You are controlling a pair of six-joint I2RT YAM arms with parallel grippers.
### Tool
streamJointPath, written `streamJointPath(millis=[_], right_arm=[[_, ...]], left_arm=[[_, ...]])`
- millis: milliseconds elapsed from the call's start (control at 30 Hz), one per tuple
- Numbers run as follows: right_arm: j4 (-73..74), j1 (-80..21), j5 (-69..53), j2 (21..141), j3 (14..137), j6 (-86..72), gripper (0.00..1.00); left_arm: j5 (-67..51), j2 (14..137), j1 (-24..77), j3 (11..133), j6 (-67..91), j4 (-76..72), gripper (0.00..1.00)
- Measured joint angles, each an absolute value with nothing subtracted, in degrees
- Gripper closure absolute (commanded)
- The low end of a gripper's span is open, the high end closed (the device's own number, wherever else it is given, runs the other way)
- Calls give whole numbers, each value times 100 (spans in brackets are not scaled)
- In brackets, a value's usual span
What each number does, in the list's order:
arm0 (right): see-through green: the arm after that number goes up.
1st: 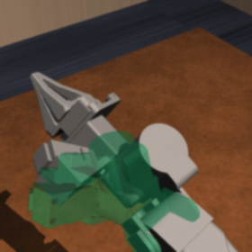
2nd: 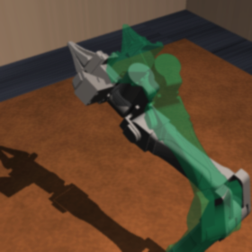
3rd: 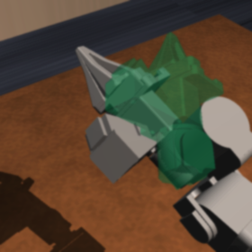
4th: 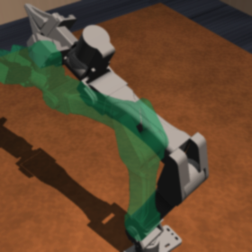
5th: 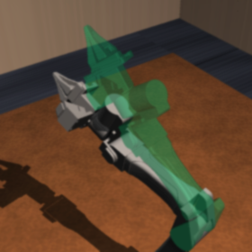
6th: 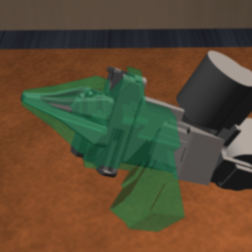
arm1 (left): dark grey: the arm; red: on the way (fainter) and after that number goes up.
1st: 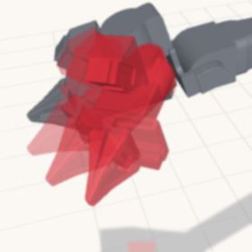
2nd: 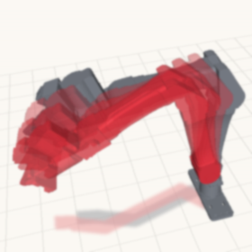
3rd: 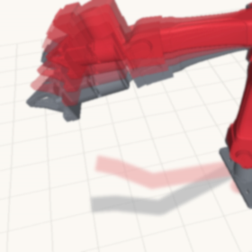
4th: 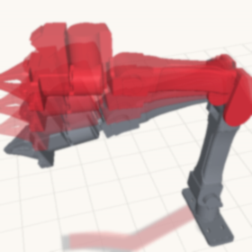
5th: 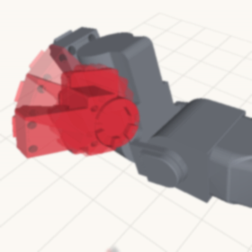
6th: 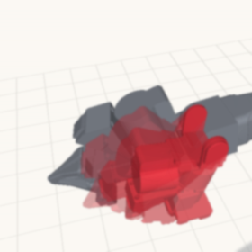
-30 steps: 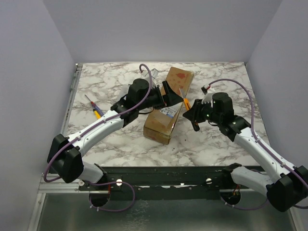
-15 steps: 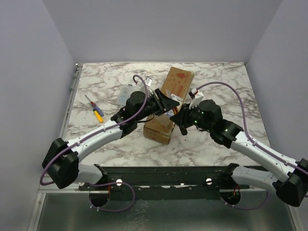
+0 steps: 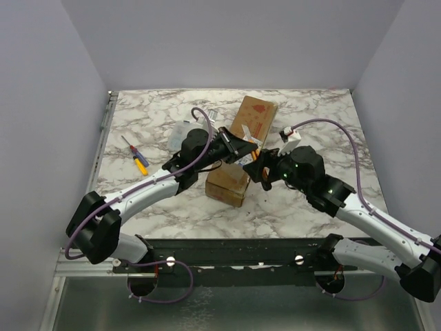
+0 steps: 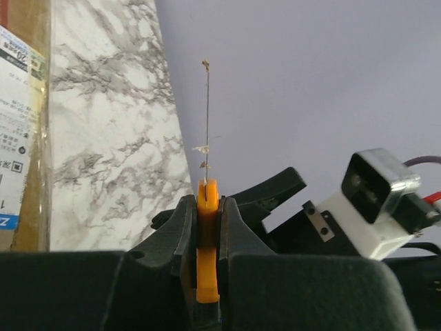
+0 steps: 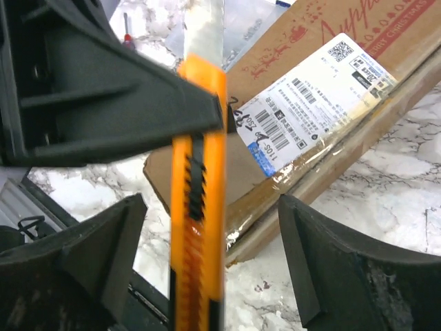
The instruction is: Unpack the express box
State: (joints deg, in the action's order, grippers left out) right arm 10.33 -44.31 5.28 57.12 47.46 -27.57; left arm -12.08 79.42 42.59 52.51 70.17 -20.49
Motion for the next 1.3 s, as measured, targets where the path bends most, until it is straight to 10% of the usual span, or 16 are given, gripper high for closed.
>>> streamJointPath(millis=[667, 1300], right_arm=[[-2764, -4436, -939, 3317, 1619, 856, 8], [-3721, -4456, -2731, 4066, 2609, 4071, 50]], left_arm=[[-2781, 8103, 3483, 5142, 9564, -3942, 100], [-3859, 7983, 3463, 5019, 10175, -4062, 100]])
